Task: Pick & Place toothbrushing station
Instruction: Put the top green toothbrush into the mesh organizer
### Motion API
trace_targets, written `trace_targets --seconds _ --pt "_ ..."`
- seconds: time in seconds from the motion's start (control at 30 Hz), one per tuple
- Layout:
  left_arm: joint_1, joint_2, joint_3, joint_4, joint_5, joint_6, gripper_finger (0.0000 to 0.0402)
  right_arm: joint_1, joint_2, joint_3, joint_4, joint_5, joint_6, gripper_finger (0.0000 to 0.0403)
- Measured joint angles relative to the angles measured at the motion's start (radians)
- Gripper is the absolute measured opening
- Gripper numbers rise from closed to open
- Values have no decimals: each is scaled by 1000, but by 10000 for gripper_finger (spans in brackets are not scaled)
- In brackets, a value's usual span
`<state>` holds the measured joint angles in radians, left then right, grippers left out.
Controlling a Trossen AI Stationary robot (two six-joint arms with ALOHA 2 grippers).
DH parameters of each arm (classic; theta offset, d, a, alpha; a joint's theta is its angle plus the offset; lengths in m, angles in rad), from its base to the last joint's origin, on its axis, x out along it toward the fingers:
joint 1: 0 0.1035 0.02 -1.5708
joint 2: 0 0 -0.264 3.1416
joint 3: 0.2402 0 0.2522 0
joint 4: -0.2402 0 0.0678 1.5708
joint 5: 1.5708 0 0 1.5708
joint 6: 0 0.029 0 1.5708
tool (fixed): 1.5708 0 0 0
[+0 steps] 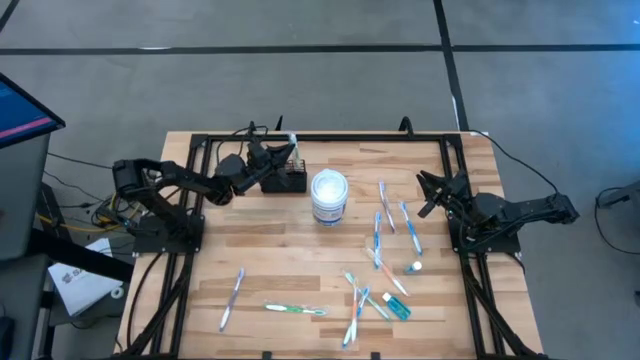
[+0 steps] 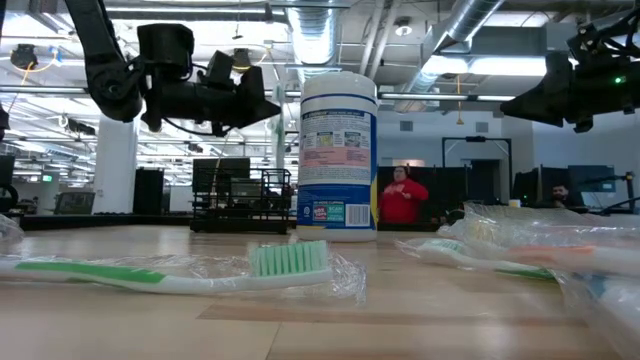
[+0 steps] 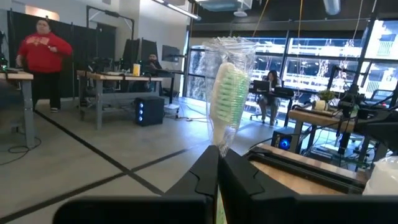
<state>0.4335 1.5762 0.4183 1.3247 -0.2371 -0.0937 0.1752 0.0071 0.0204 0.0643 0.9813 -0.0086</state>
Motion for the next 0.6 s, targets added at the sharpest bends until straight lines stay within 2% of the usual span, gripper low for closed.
trace_targets --seconds 0.6 --pt "-1 6 -31 -7 0 3 1 0 0 0 -5 0 0 69"
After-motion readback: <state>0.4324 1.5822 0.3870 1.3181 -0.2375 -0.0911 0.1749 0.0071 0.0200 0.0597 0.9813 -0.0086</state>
